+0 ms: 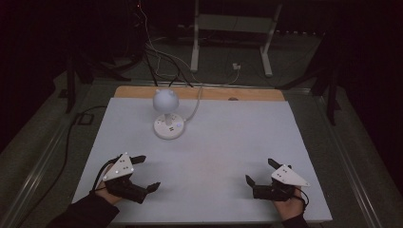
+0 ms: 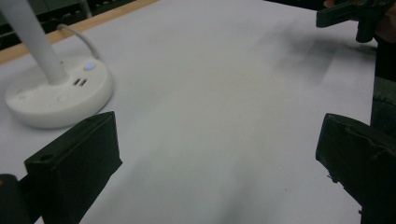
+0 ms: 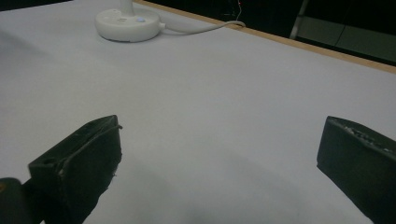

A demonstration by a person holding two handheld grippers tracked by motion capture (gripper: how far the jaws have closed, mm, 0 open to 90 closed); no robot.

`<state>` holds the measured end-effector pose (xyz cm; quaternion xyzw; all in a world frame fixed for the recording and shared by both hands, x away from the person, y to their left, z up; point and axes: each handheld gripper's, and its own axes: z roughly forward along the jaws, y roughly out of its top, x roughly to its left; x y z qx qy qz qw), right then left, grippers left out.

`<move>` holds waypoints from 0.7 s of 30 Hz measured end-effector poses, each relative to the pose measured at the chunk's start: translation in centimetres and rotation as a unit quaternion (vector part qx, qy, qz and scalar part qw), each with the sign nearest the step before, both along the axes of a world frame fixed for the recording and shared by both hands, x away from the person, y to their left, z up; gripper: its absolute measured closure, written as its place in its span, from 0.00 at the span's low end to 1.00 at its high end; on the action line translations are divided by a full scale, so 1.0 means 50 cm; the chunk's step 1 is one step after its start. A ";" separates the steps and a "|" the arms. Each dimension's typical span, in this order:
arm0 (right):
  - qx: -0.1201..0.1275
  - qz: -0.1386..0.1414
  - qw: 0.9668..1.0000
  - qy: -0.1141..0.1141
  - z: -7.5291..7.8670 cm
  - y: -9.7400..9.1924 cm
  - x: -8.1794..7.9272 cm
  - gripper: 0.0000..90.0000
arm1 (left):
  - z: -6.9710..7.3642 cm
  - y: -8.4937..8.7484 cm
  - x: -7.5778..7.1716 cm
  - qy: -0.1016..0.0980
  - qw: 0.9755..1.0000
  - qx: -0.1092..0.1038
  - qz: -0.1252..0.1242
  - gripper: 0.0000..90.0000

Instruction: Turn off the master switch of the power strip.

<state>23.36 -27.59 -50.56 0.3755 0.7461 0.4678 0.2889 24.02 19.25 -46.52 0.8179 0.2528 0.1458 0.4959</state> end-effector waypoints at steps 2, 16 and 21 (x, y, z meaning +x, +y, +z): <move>0.003 0.001 1.000 0.001 0.000 0.000 0.000 0.00 | 0.009 -0.008 0.007 -0.002 1.000 -0.004 -0.001 0.00; 0.010 0.008 1.000 0.003 0.000 0.000 0.000 0.00 | 0.038 -0.070 0.054 -0.005 1.000 -0.004 -0.006 0.00; 0.011 0.010 1.000 0.004 0.000 0.000 0.000 0.00 | 0.038 -0.088 0.072 -0.004 1.000 -0.005 0.004 0.00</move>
